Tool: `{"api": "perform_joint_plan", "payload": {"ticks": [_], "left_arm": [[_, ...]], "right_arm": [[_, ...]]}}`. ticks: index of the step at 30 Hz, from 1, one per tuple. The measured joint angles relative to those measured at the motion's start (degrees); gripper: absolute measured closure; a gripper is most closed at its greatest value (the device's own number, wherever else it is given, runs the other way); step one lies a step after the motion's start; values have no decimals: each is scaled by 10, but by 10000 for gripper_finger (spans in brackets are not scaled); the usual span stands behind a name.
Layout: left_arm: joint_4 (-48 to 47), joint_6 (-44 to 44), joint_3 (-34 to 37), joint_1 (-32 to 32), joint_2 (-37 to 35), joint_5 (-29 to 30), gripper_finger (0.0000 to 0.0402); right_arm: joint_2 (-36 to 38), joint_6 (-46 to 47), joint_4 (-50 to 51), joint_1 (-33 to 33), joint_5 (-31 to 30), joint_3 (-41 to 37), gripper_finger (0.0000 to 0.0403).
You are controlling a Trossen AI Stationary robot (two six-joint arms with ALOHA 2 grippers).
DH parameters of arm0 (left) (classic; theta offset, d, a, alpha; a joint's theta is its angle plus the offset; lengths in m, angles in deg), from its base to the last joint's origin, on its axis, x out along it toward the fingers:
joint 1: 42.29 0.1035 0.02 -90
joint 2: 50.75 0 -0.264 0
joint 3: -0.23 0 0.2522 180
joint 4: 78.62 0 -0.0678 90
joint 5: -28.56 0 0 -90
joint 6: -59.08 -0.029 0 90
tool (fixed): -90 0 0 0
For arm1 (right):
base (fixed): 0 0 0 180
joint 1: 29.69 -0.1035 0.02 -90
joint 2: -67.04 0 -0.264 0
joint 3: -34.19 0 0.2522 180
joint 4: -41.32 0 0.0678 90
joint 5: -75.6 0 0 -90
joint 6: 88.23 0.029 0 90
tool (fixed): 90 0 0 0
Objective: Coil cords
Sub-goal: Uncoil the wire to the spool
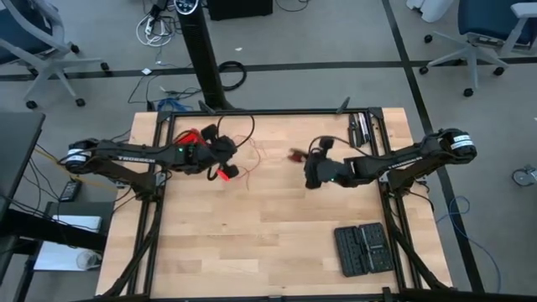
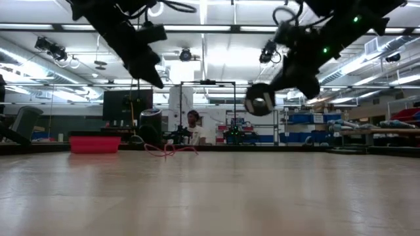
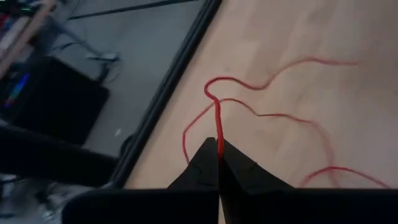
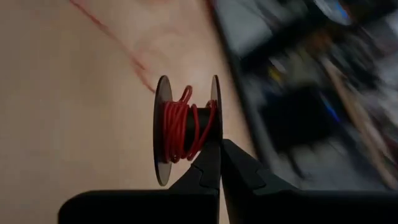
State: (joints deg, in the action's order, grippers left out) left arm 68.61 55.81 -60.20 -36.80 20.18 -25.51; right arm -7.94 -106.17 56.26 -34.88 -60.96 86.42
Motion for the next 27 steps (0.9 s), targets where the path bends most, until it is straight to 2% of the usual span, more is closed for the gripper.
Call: {"api": "perform_joint_plan", "payload": {"ticks": [3,8,14,17,24,27], "left_arm": [[4,-1,-15,0,-9,-66,401],[-2,-1,-40,0,-20,-188,401],[-6,6,-48,0,-29,-358,401],[-14,21,-48,-1,-27,-385,401],[-33,24,-38,0,-8,-398,401],[-41,24,-35,0,10,-403,402]], "right_arm": [[0,12,31,18,-83,0,403],[0,-7,32,61,-177,0,403],[-1,-27,-18,105,-249,0,403],[2,-29,-105,107,-246,0,403],[4,-98,-338,101,-134,0,403],[4,-138,-422,102,-109,0,403]]}}
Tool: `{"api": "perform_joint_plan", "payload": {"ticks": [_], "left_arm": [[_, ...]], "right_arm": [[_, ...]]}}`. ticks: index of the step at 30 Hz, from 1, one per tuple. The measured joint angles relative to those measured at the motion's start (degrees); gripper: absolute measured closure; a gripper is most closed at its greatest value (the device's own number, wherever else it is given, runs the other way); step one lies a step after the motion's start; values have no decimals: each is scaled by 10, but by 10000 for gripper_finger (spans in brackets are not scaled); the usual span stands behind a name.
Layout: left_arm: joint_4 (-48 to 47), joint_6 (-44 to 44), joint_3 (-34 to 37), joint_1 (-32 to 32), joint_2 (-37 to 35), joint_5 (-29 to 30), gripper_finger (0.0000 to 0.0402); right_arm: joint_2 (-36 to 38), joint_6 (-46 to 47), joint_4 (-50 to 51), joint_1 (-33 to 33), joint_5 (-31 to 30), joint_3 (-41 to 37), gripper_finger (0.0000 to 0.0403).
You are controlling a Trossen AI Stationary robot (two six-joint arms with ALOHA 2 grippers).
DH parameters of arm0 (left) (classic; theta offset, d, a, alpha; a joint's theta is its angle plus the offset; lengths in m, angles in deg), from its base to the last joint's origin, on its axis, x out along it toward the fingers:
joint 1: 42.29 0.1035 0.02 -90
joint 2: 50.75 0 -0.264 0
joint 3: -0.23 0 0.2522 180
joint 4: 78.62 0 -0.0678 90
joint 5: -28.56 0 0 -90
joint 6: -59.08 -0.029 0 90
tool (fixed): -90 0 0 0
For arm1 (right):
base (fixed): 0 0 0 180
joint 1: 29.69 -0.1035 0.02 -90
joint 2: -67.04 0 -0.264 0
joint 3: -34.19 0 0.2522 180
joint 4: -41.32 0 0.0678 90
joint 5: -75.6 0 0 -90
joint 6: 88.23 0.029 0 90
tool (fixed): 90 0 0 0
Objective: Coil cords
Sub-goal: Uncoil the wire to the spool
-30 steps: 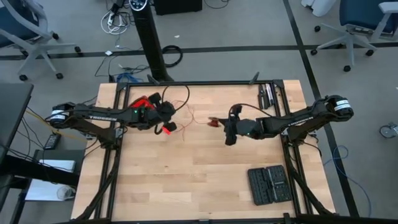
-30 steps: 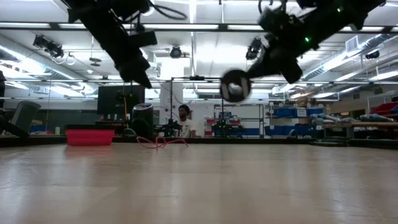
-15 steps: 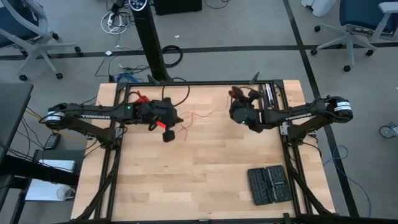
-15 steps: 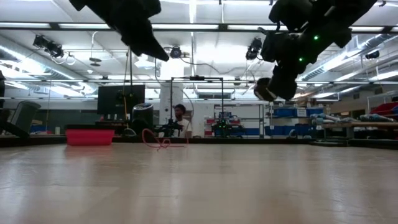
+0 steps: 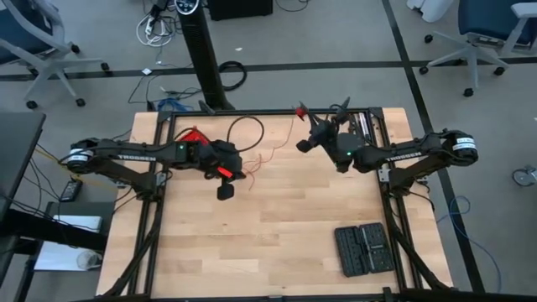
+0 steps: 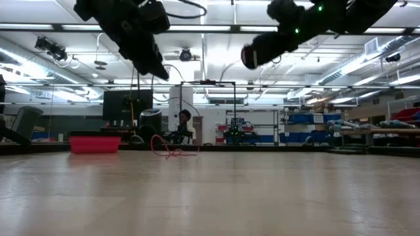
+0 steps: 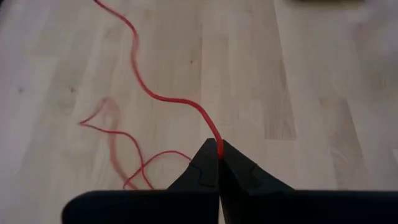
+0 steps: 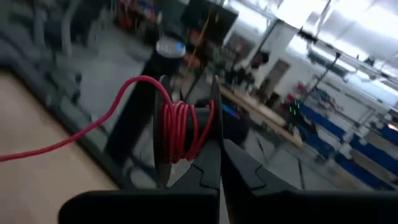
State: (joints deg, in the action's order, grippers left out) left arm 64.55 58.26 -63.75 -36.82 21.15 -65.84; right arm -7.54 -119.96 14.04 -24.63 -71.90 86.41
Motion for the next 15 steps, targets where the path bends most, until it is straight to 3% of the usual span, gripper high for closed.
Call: {"api": "perform_joint_plan", "payload": {"ticks": [7,11,15], "left_arm": [[-2,0,0,0,59,6,402],[31,0,0,0,84,56,402],[75,9,0,0,93,96,401]], "right_arm": [[0,-56,-183,-8,114,0,403],[0,-59,-207,-22,197,0,403],[-1,-81,-200,-38,223,0,403]]}}
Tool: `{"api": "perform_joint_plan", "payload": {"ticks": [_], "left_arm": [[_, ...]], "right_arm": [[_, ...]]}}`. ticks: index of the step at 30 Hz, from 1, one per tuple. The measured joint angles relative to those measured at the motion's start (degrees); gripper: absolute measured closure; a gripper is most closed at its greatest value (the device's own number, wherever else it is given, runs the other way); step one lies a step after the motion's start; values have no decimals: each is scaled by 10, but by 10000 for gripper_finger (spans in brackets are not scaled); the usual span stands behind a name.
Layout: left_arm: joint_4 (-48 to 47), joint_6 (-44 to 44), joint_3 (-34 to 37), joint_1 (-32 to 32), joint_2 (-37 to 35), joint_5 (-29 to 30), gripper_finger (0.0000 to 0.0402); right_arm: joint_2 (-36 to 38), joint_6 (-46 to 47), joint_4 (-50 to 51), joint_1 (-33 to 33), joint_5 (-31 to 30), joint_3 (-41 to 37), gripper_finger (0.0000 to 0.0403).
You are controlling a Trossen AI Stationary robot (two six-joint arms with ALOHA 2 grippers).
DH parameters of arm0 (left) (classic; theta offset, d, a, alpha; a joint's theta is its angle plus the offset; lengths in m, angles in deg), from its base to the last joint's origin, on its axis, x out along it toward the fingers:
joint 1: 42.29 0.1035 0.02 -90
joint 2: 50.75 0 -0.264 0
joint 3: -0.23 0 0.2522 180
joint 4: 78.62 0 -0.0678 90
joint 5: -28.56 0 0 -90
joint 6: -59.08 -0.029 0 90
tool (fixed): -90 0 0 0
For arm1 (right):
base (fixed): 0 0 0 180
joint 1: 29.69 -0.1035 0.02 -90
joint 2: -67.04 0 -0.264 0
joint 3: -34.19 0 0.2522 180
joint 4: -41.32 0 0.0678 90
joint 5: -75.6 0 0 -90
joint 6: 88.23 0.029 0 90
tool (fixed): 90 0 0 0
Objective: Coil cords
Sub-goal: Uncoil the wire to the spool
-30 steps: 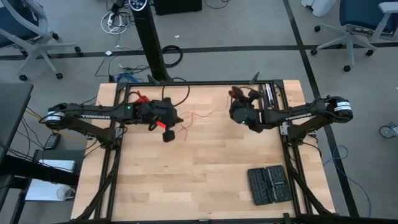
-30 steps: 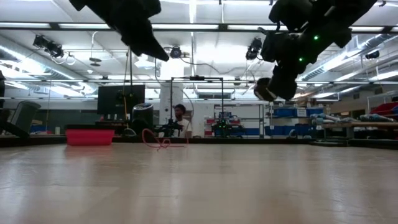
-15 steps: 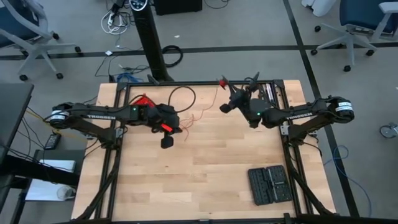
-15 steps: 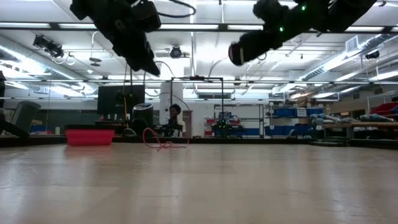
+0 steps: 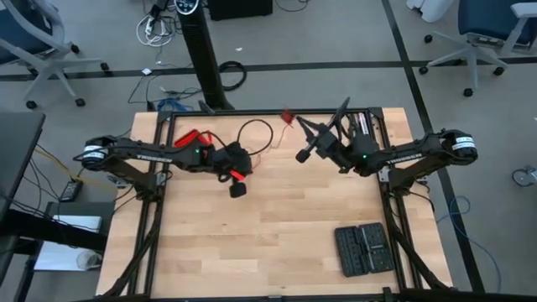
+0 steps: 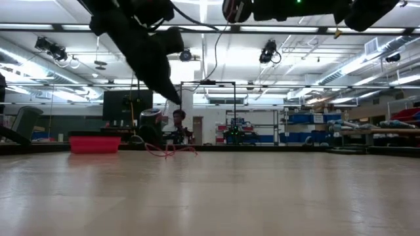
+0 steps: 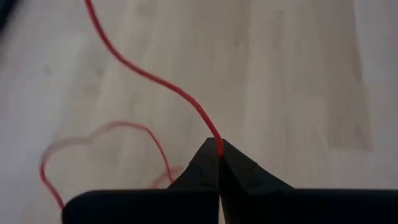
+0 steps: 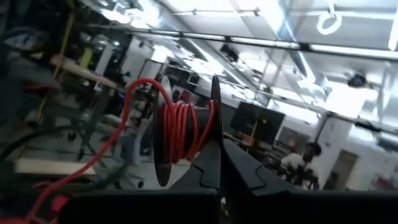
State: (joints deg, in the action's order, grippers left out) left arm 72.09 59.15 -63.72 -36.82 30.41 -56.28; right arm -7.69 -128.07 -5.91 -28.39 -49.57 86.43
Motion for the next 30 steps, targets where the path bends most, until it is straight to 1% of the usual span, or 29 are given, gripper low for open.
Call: {"api": "perform_joint_plan", "payload": {"ticks": [3,5,7,9,12,14,17,21,25,30], "left_arm": [[29,4,0,0,0,18,399],[33,3,0,0,0,21,385],[35,3,0,0,0,27,360],[34,5,0,0,0,42,327],[32,18,0,0,0,74,274],[40,21,0,1,0,83,243],[83,35,0,1,0,84,214],[172,48,0,1,0,83,206],[248,48,0,1,0,85,208],[284,49,0,2,4,134,209]], "right_arm": [[-1,-53,14,-16,3,-4,403],[-1,-102,19,-31,-14,-9,403],[-1,-145,21,-49,-50,-16,403],[-1,-168,19,-65,-77,-25,403],[-1,-175,21,-88,-105,-43,403],[-1,-168,20,-98,-134,-52,403],[-1,-133,21,-106,-166,-66,403],[-2,-87,20,-97,-170,-71,403],[-10,-73,6,-82,-159,-72,403],[-11,-7,-2,-70,-134,-72,403]]}}
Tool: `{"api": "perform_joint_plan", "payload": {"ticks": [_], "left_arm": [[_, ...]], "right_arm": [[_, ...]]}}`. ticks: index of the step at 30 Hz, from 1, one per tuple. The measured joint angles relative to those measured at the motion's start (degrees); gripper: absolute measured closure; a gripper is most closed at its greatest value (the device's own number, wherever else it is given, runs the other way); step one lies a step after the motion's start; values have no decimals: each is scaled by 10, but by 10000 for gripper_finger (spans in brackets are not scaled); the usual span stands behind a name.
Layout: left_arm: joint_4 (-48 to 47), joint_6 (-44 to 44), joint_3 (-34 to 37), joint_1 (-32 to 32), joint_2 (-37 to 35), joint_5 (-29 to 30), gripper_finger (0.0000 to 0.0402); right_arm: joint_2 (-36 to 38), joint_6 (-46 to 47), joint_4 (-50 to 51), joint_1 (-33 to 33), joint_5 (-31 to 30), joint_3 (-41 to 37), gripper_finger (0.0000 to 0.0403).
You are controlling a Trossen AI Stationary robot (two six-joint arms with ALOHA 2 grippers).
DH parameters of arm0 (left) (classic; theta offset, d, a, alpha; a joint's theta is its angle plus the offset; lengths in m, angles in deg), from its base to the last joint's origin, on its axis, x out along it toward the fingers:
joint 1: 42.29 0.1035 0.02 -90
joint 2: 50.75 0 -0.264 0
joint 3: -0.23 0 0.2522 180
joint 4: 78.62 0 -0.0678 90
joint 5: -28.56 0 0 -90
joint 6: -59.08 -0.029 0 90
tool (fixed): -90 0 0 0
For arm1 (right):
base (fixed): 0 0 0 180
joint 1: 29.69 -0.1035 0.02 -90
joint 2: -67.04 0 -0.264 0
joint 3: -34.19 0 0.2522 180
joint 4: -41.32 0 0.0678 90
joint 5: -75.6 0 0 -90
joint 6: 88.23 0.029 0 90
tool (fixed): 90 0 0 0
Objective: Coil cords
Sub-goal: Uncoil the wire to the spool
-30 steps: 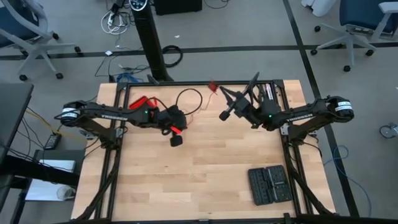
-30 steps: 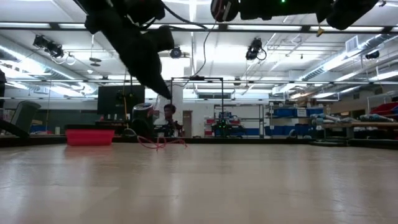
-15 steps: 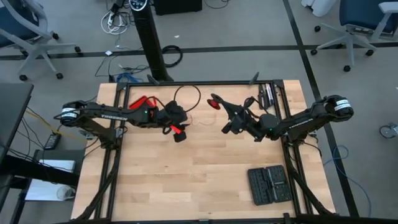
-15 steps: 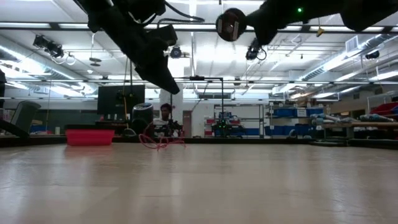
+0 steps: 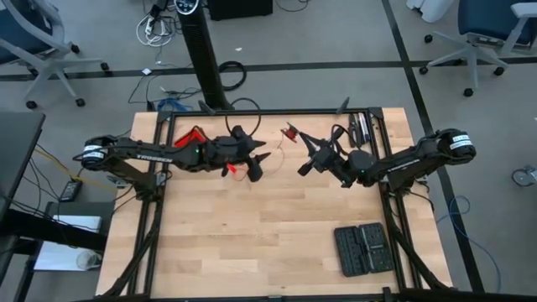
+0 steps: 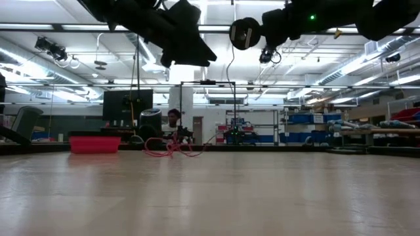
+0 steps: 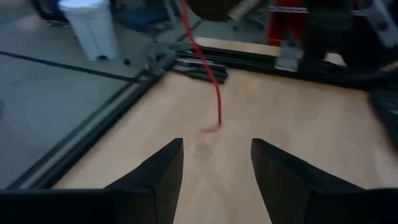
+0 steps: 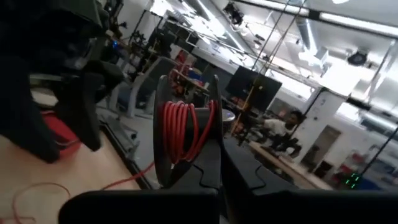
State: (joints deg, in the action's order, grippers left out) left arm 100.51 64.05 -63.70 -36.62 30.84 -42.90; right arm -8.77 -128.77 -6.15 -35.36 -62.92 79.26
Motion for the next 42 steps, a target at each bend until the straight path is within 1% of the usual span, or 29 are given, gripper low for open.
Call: {"api": "perform_joint_plan", "payload": {"ticks": [5,12,17,19,21,23,26,27,32,35,37,40,42], "left_arm": [[63,2,0,0,36,8,209],[121,13,0,0,91,-5,209],[126,10,0,0,101,6,216],[132,-5,0,0,101,16,228],[134,-22,0,0,100,27,250],[131,-34,-2,0,98,28,291],[119,-49,-2,0,98,19,376],[117,-50,-2,0,98,16,387],[122,-48,-2,0,98,6,398],[141,-45,-3,-1,98,-50,399],[152,-46,-3,-9,98,-77,400],[142,-71,-3,-17,87,-74,400],[133,-92,-3,-21,70,-55,400]], "right_arm": [[0,50,11,4,40,0,403],[0,49,11,5,44,0,403],[0,48,16,5,45,0,403],[0,49,20,5,45,0,403],[0,49,21,5,45,0,403],[0,49,22,5,45,0,403],[0,49,25,5,41,0,403],[0,47,27,5,36,0,403],[0,45,37,7,25,0,403],[0,44,53,19,4,0,403],[0,38,72,25,5,0,403],[0,29,115,31,24,0,403],[0,6,145,31,24,0,403]]}}
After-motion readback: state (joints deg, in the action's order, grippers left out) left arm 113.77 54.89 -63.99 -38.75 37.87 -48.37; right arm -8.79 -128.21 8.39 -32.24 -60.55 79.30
